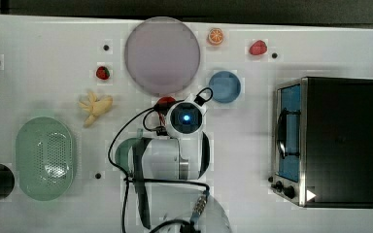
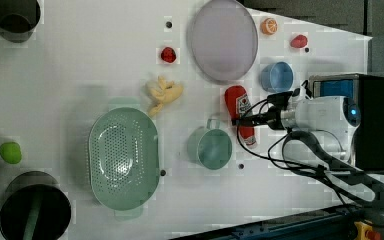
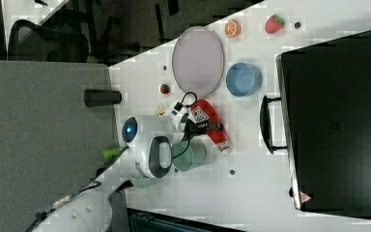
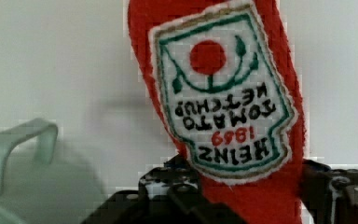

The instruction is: Pick Ketchup from the table and place it in strainer.

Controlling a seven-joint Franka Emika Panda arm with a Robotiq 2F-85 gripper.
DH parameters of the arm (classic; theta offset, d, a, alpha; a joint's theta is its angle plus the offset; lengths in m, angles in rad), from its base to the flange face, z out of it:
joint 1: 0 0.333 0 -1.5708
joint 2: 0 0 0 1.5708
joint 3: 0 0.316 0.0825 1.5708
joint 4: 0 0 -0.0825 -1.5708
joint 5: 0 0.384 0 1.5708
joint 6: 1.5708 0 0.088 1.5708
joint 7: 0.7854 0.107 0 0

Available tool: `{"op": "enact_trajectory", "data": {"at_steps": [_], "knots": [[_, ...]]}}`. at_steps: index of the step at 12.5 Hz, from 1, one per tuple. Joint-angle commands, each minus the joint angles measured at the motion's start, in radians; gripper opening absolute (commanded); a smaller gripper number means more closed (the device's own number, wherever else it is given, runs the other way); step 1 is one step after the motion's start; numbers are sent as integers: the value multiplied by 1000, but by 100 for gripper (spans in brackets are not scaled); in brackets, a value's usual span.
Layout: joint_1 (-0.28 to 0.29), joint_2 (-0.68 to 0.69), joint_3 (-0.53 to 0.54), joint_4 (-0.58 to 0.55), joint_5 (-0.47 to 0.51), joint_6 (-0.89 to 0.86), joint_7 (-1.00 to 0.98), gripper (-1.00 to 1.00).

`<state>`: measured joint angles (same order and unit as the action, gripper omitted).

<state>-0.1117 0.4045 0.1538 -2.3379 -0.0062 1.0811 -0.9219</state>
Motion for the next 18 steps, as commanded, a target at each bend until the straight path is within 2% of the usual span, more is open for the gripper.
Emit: {"op": "enact_trajectory", "data": {"at_steps": [1,6,10,15,18], "knots": [[3,-161,21,44,-4,-120,43,23],[10,-407,85,109,-2,-411,80,23],[26,-519,177,164,2,-638,282,23],[53,-497,378,186,69,-635,624,23],[58,-426,499,186,76,-521,790,23]]}}
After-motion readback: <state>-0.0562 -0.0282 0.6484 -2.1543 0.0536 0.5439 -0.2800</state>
